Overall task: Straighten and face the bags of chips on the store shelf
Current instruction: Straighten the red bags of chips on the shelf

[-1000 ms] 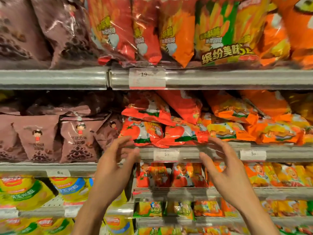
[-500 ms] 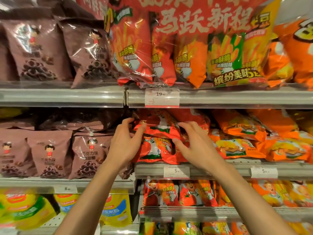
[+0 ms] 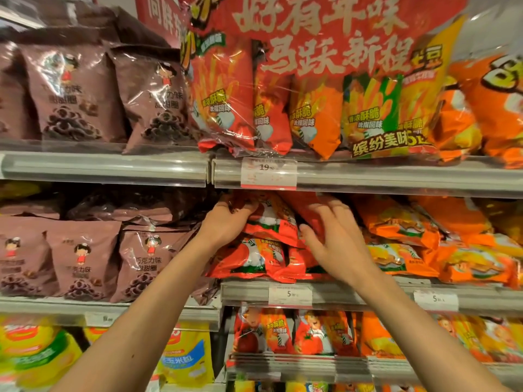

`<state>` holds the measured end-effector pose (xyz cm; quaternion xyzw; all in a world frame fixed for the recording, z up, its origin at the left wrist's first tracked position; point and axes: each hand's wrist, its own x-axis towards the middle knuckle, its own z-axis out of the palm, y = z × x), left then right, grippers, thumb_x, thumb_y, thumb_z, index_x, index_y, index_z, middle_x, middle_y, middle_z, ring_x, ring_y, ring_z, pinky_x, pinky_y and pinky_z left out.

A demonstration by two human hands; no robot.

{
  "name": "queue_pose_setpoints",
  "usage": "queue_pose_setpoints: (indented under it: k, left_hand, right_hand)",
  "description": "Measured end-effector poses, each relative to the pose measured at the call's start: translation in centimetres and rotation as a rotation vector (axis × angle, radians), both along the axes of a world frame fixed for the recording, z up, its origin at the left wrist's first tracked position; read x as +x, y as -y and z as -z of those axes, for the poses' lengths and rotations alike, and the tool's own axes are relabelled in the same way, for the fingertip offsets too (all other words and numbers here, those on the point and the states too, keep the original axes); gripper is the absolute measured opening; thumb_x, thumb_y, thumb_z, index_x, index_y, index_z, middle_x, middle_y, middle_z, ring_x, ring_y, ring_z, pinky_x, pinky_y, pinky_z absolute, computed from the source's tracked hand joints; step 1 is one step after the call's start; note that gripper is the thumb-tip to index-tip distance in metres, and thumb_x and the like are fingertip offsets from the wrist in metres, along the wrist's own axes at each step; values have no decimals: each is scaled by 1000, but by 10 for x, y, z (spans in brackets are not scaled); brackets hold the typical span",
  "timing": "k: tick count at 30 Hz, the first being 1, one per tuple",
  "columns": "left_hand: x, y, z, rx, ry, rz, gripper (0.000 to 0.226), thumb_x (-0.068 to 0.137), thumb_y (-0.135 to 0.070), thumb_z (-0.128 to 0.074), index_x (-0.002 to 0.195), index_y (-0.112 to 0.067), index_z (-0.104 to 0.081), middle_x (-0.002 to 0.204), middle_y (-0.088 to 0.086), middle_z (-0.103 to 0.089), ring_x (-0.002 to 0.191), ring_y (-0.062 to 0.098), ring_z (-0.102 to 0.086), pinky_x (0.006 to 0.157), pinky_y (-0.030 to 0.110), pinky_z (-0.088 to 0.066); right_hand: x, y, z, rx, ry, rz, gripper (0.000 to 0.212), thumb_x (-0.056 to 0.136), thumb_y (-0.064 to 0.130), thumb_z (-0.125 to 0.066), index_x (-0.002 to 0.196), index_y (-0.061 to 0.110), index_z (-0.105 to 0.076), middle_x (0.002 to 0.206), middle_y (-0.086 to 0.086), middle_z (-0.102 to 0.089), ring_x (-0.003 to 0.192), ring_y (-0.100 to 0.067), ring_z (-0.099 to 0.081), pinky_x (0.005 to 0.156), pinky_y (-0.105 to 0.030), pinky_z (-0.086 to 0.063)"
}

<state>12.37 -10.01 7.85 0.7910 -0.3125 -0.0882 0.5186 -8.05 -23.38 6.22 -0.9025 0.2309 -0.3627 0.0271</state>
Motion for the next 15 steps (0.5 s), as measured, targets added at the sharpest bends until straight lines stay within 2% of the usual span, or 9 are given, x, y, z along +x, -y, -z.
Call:
queue_pose_setpoints:
  k: [2,4,8,10,11,13,15]
  left_hand:
    - [-2,2,1,-35,-5,-8,69,82,-64,-65,138,-23,-54,131,5,-64,120,27,-60,105,43,-47]
    - [-5,1,2,-74,-21,0,68,81,-61,-68,137,-23,-54,128,4,-66,116,27,-63,102,46,-50]
    - [-8,-10,8,-154,-67,-4,74,75,-58,-71,137,-23,-51,116,2,-69,99,22,-70,90,45,-58]
    - [-6,-16,12,-166,-70,-22,71,77,-57,-71,136,-23,-50,110,-1,-69,91,17,-71,77,35,-62]
    - [-5,-19,14,-171,-63,-34,65,80,-56,-72,133,-23,-50,106,-2,-69,88,14,-71,67,26,-61]
    - [-3,-25,16,-177,-59,-54,59,84,-53,-72,131,-25,-49,102,-3,-69,85,12,-70,52,14,-53]
    - [-3,-29,17,-192,-91,-56,62,85,-53,-71,134,-23,-47,109,1,-68,93,18,-71,64,26,-59]
  right_hand:
    - [-3,12,-1,52,-50,152,61,94,38,-60,139,0,-46,136,-25,-49,128,-40,-43,109,-45,-37]
    - [-3,21,1,100,-136,236,68,95,40,-58,143,-3,-38,140,-27,-48,130,-40,-42,111,-43,-35]
    - [-2,17,2,92,-102,232,59,95,38,-56,139,1,-45,129,-21,-58,122,-37,-51,106,-44,-39]
    - [-2,10,1,88,-70,212,53,95,34,-55,139,4,-48,129,-18,-58,122,-37,-52,108,-47,-37]
    - [-1,5,1,84,-56,198,51,96,34,-55,139,7,-49,130,-17,-57,122,-36,-52,111,-48,-34]
    - [0,-6,1,74,-27,158,50,96,36,-54,140,11,-50,131,-13,-55,121,-35,-52,114,-49,-29]
    - [0,-14,2,40,-5,104,52,96,44,-53,139,14,-52,128,-10,-55,116,-32,-55,109,-48,-35]
